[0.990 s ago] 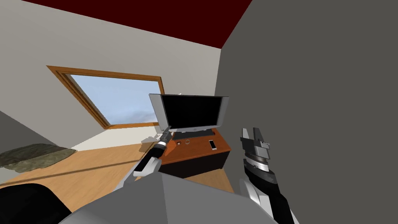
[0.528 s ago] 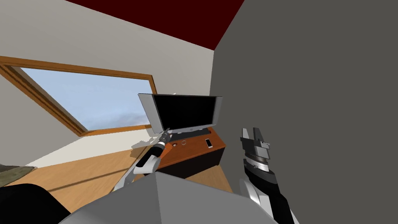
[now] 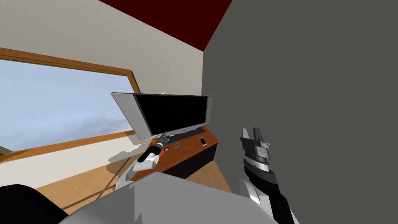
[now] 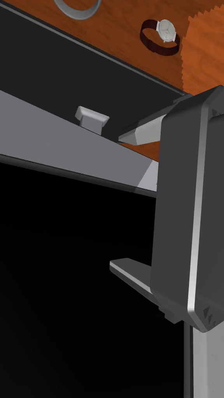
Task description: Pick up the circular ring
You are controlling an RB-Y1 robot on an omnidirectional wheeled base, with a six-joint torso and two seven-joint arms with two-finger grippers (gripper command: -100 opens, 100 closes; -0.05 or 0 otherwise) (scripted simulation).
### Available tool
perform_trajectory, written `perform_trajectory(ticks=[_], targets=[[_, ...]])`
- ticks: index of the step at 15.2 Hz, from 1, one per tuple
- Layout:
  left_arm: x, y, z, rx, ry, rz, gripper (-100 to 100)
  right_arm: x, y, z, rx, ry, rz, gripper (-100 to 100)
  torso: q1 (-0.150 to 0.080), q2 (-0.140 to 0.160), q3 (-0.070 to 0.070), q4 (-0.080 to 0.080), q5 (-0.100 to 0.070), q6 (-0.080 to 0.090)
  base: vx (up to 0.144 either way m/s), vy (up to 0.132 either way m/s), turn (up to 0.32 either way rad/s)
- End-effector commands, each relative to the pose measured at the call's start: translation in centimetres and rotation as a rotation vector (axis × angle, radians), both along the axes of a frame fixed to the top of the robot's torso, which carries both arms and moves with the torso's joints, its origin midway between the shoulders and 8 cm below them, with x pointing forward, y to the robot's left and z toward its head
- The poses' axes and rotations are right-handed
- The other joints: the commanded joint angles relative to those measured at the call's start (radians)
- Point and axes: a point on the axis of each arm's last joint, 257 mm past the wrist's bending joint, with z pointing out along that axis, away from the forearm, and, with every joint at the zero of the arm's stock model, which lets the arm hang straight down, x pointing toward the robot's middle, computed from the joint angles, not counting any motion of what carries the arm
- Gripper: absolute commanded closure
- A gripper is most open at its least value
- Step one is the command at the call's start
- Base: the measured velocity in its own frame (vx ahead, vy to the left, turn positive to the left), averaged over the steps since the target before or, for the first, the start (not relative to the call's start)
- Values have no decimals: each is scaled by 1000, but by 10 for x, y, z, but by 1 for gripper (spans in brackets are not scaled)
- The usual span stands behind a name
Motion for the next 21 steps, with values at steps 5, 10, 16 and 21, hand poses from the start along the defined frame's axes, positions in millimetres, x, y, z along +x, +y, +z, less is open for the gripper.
perform_trajectory(ticks=[5,10,16,21], targets=[[-15,43,-53,-130,129,105,-100,0,0,0,0,0,0,0,1,0,0,0,0,-1,-3,0,-272],[-29,59,-85,-193,207,156,-100,0,0,0,0,0,0,0,1,0,0,0,0,0,-3,5,-222],[-59,97,-136,-356,326,293,-100,0,0,0,0,0,0,0,2,0,0,0,0,-1,-5,13,-253],[-90,115,-175,-478,412,399,-100,0,0,0,0,0,0,0,3,0,0,0,0,-2,-7,23,-252]])
